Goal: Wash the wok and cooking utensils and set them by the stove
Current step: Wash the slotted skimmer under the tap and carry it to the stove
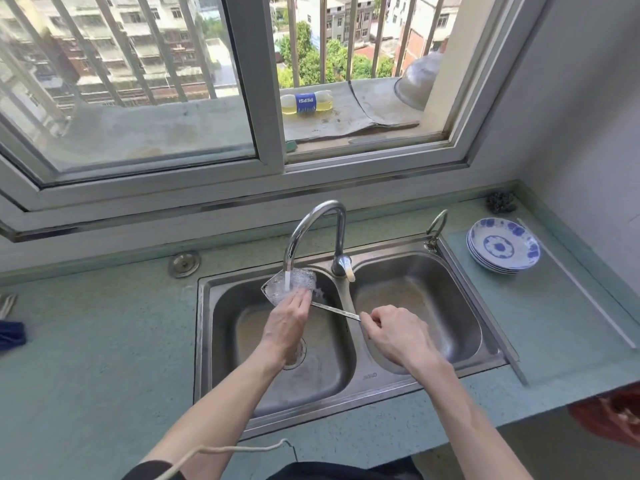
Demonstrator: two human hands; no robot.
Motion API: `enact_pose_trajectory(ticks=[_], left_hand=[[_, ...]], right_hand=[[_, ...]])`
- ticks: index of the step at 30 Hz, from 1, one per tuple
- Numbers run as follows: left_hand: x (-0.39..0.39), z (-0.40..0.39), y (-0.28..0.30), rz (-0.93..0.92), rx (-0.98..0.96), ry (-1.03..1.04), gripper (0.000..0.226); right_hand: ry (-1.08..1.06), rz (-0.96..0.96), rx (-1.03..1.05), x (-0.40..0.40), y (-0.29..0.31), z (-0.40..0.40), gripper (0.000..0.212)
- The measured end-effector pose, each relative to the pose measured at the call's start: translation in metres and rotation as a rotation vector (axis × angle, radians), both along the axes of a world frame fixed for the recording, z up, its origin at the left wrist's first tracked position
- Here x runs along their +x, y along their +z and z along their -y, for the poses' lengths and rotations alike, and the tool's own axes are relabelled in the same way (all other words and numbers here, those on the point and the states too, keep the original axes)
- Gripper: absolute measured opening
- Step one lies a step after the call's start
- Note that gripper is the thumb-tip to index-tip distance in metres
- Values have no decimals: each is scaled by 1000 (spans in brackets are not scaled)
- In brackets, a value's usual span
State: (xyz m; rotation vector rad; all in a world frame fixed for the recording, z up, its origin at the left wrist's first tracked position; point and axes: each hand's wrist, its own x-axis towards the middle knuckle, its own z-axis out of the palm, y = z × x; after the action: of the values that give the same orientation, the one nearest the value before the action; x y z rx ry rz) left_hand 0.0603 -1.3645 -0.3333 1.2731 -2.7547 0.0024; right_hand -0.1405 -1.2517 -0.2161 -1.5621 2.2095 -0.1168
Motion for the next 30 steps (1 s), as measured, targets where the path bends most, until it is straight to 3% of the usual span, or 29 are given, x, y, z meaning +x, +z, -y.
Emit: enact_pose_trajectory(ticks=[3,8,14,20,26,30], left_hand=[[3,12,-7,87,95,35,57],[25,30,-4,204,270,161,106],[18,2,-12,163,223,125,82],[3,-35,-28,-44,377,107,83],[36,0,-22,227,182,22,92],[13,-12,-18,144,261,189,96]], right_hand=[[17,-111,-56,-1,-1,-4,48],[-43,-61,-11,-10,-3,-19,47],[-84,-84,-35,10,-4,-22,46],[-50,-150,-35,22,-8,-20,44],[-55,-112,-40,19,-6,-25,46],[-94,-77,-67,28,-5,-23,48]])
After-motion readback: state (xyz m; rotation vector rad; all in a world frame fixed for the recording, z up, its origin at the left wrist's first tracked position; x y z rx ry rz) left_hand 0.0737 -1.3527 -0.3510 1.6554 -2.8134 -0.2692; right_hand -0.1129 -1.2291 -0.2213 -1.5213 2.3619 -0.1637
